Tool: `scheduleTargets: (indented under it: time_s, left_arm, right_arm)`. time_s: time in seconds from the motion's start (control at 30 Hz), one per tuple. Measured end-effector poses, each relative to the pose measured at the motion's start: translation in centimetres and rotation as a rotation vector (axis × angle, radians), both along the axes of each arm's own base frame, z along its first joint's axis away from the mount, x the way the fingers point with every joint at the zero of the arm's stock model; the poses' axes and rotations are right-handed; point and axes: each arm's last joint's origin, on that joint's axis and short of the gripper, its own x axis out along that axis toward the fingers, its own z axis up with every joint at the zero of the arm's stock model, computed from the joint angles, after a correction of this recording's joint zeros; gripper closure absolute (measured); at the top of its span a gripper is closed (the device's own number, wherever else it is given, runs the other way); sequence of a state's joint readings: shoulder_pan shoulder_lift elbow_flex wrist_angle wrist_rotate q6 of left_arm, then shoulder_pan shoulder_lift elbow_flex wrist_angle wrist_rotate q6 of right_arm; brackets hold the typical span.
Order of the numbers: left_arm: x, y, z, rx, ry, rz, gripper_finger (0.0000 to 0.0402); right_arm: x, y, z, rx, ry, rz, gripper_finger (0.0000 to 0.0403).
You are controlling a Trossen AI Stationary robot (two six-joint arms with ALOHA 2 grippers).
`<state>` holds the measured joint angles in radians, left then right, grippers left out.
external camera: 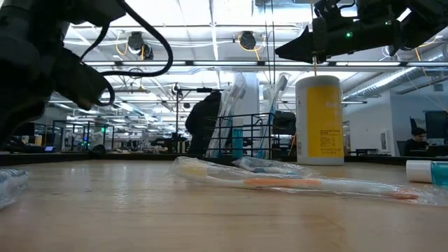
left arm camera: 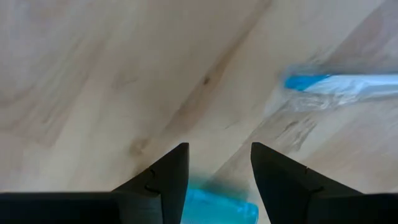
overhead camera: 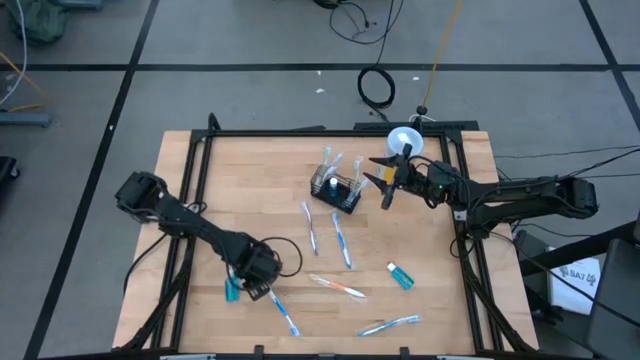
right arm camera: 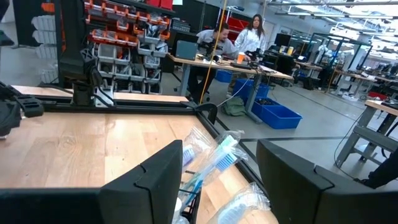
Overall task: Pick & Place toothbrushing station
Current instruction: Put the blue mouthwash bottle into the black organizer
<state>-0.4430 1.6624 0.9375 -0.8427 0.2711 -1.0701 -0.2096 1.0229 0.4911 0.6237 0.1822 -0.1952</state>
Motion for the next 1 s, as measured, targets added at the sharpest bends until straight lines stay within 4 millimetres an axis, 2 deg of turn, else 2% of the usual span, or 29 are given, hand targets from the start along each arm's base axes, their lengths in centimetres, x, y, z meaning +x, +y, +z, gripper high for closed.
scheduleTargets:
  time_s: [0.2, 0.33, 0.7, 1.0]
  left_arm:
    - [-1.2, 1.3, 1.1, -0.005, 0.184, 0.198, 0.0222]
    - [-2.0, 1.3, 1.4, 0.042, 0.291, 0.347, 0.0222]
    - [-2.5, 0.1, 1.4, 0.151, 0.289, 0.573, 0.0222]
    - [-3.4, -1.4, 1.4, 0.208, 0.299, 0.666, 0.0222]
  right_arm:
    - [0.0, 0.0, 0.0, -0.001, -0.001, 0.000, 0.0204]
    - [0.0, 0.0, 0.0, -0.002, 0.000, -0.001, 0.0204]
    - [0.0, 0.0, -0.2, 0.003, 0.016, -0.001, 0.0204]
    - [0.0, 0.0, -0.1, 0.002, 0.014, -0.001, 0.0204]
